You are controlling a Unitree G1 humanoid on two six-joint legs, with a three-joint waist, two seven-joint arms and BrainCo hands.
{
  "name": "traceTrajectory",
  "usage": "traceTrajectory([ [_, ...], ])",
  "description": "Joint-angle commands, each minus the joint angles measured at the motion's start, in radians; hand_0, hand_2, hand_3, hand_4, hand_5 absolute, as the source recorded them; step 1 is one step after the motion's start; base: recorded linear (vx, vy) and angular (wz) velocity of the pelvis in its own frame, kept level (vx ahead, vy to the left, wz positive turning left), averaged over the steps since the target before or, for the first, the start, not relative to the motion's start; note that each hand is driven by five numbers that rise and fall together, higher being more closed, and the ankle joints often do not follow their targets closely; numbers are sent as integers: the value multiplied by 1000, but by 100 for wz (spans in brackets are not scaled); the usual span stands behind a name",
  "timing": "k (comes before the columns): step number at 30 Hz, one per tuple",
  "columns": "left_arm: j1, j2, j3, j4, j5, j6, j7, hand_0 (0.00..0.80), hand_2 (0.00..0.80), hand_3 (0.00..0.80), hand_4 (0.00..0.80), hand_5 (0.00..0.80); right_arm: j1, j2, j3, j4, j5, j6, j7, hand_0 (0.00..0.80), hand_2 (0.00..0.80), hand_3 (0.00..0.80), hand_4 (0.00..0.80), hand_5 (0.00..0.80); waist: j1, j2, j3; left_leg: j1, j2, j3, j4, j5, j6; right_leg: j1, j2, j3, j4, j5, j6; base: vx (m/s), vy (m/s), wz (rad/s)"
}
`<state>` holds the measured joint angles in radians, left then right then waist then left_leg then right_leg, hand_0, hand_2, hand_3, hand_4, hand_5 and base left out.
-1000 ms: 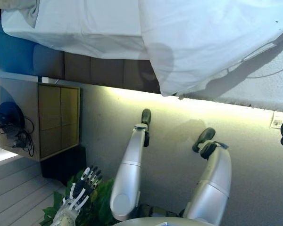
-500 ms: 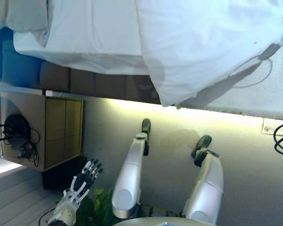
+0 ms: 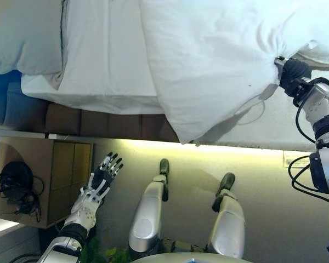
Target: Make the bed neatly
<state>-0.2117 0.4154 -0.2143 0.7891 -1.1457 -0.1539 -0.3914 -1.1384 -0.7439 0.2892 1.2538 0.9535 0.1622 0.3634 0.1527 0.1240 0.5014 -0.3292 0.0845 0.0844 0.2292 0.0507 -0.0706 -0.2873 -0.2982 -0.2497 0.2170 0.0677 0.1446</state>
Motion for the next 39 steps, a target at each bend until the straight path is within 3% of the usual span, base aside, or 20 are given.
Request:
traceTrajectory([
  [1, -36, 60, 1, -26, -63, -24, 49, 0, 0, 0, 0, 0, 39, 29, -9, -121, 12, -19, 40, 800, 800, 800, 800, 800, -1, -76, -87, 0, 62, 16, 58, -48, -28, 8, -47, -30, -37, 31, 25, 99, -49, 1],
  [7, -128, 26, -6, -101, -70, -28, 89, 0, 0, 0, 0, 0, 93, 87, -1, -163, 36, -6, 14, 800, 800, 800, 800, 800, -10, -128, -130, 71, 97, 12, 34, -54, -44, 96, -15, -31, -91, 38, 25, 87, -76, -4],
  [11, -187, -16, -59, -124, -42, -5, 92, 0, 0, 0, 0, 0, 96, 113, 13, -172, 54, 3, 2, 800, 800, 800, 800, 800, -18, -155, -156, 114, 118, 15, -2, -46, -53, 143, 8, -33, -124, 39, 25, 90, -88, -5],
  [22, -298, -164, -196, -74, -116, 208, 172, 0, 0, 0, 0, 0, 67, 182, 72, -195, 104, 32, -21, 800, 800, 800, 800, 800, -57, -206, -216, 214, 169, 45, -101, -18, -72, 217, 64, -22, -184, 37, 26, 62, -71, -2],
  [26, -288, -222, -212, -31, -180, 300, 207, 0, 0, 0, 0, 0, 73, 206, 76, -208, 99, 43, -34, 800, 800, 800, 800, 800, -65, -224, -230, 243, 187, 52, -110, -24, -75, 242, 83, -13, -194, 30, 24, 110, -101, -8],
  [34, -314, -322, -225, 67, -468, 459, 260, 0, 0, 0, 0, 0, 42, 273, 115, -238, 130, 34, -79, 800, 800, 800, 800, 800, -81, -273, -213, 249, 217, 64, -131, -24, -83, 241, 118, 5, -204, 27, 20, 17, -139, -9],
  [39, -329, -382, -239, 78, -615, 473, 294, 0, 0, 0, 0, 0, 36, 320, 127, -278, 146, 13, -111, 800, 800, 800, 800, 800, -92, -301, -188, 238, 231, 65, -134, -24, -90, 227, 139, 17, -206, 29, 16, -21, -165, -5],
])
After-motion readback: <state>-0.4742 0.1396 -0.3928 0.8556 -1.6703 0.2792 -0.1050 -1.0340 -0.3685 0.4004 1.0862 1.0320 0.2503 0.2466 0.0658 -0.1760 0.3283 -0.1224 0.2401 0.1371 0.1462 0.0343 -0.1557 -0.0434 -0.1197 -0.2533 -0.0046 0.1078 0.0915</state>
